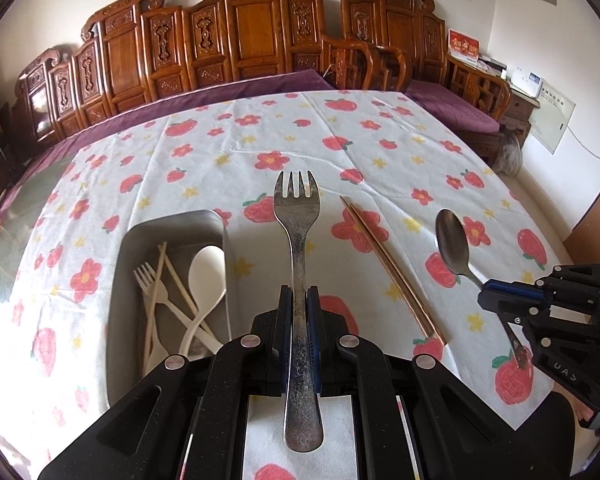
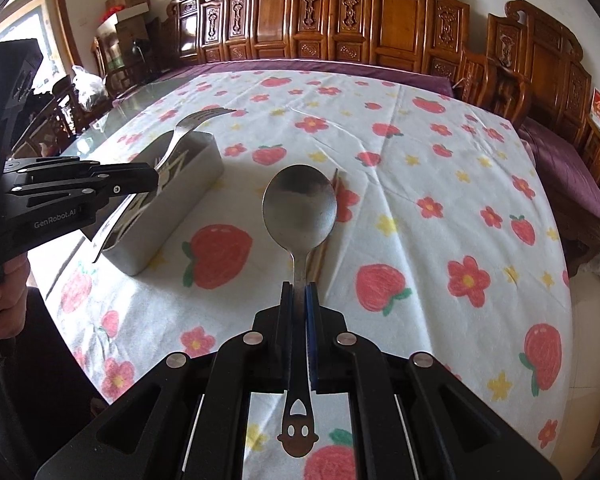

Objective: Organize utensils
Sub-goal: 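Carry the metal fork into the metal tray and open the left tool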

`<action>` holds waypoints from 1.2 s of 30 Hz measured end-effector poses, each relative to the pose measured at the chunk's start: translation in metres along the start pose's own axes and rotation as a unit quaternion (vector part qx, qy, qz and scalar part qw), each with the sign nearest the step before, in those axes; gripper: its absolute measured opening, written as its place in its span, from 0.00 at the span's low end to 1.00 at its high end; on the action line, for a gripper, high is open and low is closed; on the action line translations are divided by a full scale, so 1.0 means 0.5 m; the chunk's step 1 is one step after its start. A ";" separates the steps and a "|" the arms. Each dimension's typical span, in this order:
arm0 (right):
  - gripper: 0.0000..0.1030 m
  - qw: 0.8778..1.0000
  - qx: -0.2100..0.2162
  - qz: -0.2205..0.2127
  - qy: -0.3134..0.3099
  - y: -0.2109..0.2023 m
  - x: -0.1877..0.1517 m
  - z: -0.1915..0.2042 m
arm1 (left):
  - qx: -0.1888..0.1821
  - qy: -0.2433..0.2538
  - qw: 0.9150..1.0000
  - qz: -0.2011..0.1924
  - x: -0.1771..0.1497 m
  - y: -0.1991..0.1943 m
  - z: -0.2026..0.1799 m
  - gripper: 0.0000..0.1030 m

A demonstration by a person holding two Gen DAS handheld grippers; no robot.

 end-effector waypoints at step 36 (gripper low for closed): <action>0.07 1.000 0.022 0.013 -0.014 0.085 0.020 0.132 | 0.024 -0.035 0.999 0.028 -0.070 0.068 0.233 0.07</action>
Point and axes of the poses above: each gripper's, at about its wrist camera, not at the fingertips, and y roughly the way its jaws point, z to its left, x to its top, the point moved 9 cm from there along y, roughly the way its jaws point, and after that the axes turned 13 degrees about -z, right-handed, at the moved point
